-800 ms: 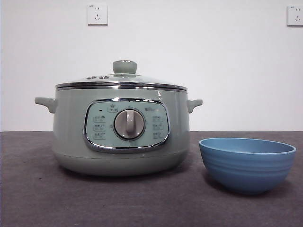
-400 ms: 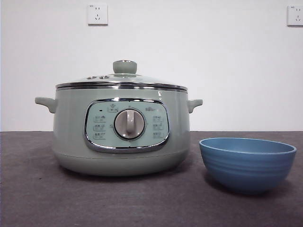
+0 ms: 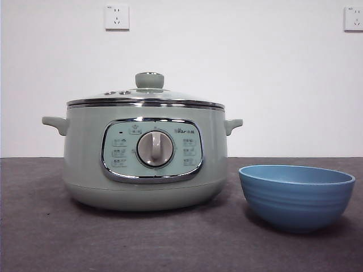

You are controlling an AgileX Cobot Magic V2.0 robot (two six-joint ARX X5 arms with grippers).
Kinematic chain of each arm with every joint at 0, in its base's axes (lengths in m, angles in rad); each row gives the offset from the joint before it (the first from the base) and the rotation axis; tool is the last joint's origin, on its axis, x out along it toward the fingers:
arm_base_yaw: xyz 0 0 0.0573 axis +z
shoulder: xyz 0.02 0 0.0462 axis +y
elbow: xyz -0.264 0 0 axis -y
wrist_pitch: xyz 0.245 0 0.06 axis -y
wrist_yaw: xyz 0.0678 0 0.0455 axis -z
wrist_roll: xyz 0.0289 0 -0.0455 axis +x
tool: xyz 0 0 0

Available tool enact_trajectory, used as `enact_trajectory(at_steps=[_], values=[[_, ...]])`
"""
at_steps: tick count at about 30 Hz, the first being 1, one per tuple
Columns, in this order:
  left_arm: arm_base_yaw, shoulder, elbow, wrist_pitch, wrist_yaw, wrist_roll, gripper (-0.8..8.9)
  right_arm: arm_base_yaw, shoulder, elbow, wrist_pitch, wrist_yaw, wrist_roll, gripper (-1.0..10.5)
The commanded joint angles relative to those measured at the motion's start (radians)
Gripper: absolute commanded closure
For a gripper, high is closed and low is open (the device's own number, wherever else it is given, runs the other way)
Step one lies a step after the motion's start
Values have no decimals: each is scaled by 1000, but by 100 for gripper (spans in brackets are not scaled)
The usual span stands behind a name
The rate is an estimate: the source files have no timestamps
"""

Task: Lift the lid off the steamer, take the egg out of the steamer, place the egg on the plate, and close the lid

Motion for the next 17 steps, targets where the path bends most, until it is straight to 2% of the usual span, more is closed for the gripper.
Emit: enact_trajectory(at_steps=[1,17], values=[[4,-2,-13,4,2,-7,817,0,-3,-28,2,2,22,945],[4,-2,-13,4,2,-7,817,0,-2,-29,-16,6,24,945]])
